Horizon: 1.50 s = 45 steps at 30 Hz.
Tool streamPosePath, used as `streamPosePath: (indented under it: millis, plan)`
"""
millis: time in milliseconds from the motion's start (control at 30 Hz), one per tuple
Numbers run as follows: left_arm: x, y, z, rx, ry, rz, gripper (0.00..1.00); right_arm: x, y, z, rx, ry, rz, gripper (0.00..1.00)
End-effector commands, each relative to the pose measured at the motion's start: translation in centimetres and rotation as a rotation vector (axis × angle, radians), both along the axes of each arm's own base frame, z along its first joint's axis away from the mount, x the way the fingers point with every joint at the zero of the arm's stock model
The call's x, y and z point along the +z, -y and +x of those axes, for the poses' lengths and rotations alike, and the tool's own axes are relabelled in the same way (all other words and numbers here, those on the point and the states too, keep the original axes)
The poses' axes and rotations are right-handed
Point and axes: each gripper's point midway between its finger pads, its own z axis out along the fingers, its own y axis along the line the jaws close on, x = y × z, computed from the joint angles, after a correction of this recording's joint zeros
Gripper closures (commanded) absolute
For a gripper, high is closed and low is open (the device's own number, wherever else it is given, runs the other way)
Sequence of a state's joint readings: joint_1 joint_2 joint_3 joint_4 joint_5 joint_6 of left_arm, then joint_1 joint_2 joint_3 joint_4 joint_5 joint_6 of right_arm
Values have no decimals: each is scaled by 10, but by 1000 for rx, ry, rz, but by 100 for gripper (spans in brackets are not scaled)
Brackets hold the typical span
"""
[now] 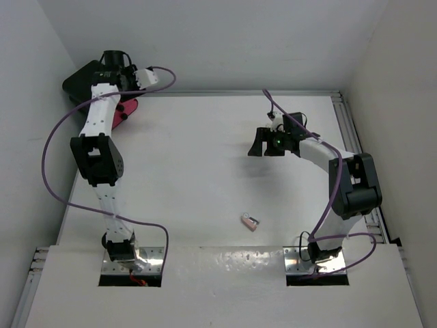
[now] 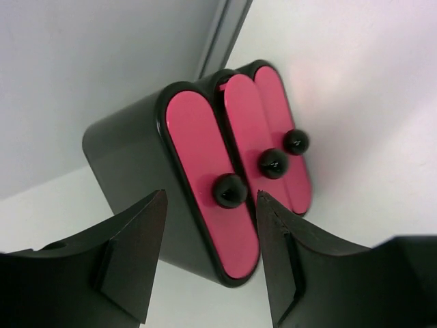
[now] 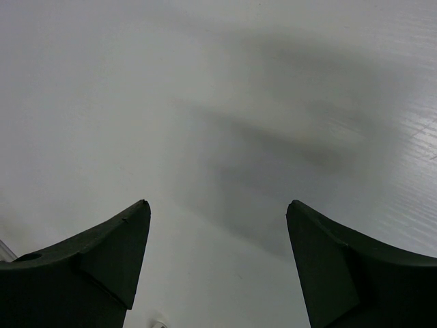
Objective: Sort the stationery into containers
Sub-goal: Close the drawer, then open the drawer
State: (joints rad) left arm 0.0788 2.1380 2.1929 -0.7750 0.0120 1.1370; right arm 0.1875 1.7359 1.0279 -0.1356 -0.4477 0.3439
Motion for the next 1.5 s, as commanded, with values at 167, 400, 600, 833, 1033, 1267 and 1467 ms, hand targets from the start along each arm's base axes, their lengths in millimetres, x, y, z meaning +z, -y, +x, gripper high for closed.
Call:
streamPosePath:
  millis: [167, 400, 600, 833, 1033, 1267, 1467]
  plan:
    - [-3, -41, 8, -276, -32, 191, 37, 20, -5, 2, 14, 62, 21, 21]
    - [-18, -50, 9, -421, -72, 261, 32, 20, -3, 0, 9, 64, 14, 21]
    - [-28, -56, 11, -465, -72, 300, 32, 18, -3, 0, 11, 61, 9, 21]
    - [-39, -57, 16, -515, -81, 352, 33, 17, -3, 2, 9, 56, 6, 21]
    - [-50, -62, 20, -507, -95, 363, 35, 17, -3, 3, 8, 58, 0, 21]
    - [-55, -64, 22, -516, -101, 386, 55, 15, -1, 4, 5, 54, -6, 21]
    - [-55, -52, 13, -550, -119, 372, 69, 15, -2, 6, 4, 55, -5, 21]
